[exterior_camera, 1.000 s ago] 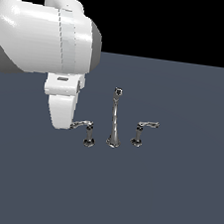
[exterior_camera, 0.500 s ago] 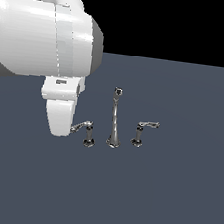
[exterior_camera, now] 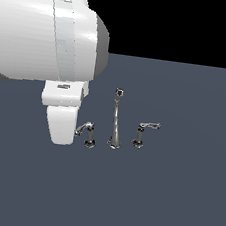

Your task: Turn on the faucet by rotating a designated handle.

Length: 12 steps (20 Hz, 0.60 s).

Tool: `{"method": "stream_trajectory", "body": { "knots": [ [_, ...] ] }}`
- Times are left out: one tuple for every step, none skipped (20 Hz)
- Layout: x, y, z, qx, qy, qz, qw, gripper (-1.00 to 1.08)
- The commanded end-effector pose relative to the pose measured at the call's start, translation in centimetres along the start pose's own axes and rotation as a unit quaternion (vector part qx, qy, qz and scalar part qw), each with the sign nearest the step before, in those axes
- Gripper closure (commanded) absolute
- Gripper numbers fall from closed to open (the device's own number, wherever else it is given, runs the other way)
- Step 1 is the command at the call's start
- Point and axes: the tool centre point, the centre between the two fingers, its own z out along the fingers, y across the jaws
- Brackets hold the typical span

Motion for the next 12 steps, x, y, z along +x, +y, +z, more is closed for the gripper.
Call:
{"method": "stream_trajectory", "body": {
  "knots": [
    [1.4,0.5,0.0,-0.001,0.001,0.006,1.0,1.08],
    [1.8,0.7,0.0,-0.001,0.001,0.007,1.0,1.08],
    [2.2,0.9,0.0,-0.001,0.002,0.007,1.0,1.08],
    [2.6,1.1,0.0,-0.001,0.002,0.008,1.0,1.08],
    [3.0,1.3,0.0,-0.001,0.002,0.009,1.0,1.08],
    [3.4,1.5,0.0,-0.002,0.002,0.009,1.0,1.08],
    [3.8,1.7,0.0,-0.002,0.002,0.01,0.9999,1.08],
    [4.2,1.9,0.0,-0.002,0.002,0.011,0.9999,1.08],
    [4.6,2.1,0.0,-0.002,0.003,0.011,0.9999,1.08],
    [5.0,2.3,0.0,-0.002,0.003,0.012,0.9999,1.08],
    [5.0,2.3,0.0,-0.002,0.003,0.012,0.9999,1.08],
    [2.7,2.0,0.0,-0.001,0.0,-0.01,1.0,1.08]
  ]
}}
